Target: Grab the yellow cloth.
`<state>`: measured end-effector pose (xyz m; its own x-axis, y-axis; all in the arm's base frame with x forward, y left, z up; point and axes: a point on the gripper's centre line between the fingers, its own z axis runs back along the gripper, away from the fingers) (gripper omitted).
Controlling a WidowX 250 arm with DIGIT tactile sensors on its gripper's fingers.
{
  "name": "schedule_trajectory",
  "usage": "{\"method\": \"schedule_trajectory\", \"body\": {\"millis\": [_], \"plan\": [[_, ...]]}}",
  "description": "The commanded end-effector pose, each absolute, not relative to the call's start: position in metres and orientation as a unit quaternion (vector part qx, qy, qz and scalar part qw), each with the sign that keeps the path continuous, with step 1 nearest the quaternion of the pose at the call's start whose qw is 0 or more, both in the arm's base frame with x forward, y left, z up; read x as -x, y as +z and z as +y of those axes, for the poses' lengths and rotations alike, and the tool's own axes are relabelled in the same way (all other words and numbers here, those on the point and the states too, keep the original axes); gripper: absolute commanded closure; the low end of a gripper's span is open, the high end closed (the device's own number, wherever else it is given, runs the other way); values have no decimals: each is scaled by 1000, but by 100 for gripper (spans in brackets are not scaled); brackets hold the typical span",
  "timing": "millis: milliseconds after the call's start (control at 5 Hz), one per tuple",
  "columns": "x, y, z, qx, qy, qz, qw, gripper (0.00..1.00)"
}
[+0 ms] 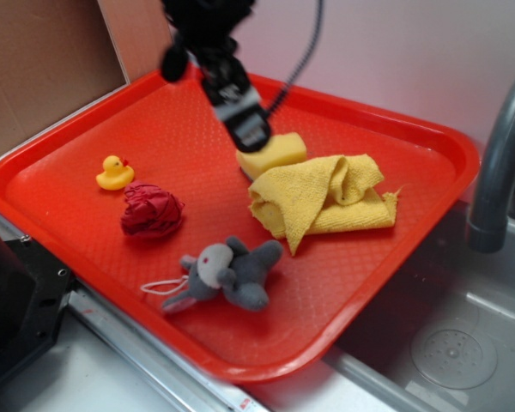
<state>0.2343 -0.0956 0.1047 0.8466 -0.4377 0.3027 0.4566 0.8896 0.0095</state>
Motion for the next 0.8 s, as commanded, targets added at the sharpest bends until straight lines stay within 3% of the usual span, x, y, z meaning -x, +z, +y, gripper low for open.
{"method": "schedule_trajectory", "body": {"millis": [0,200,400,600], "plan": [[-270,65,-126,40,-286,-163,943,0],[-275,43,-136,59,-342,-151,926,0],[-275,32,-143,54,-372,-146,915,0],[-275,26,-143,53,-368,-145,917,100]]}}
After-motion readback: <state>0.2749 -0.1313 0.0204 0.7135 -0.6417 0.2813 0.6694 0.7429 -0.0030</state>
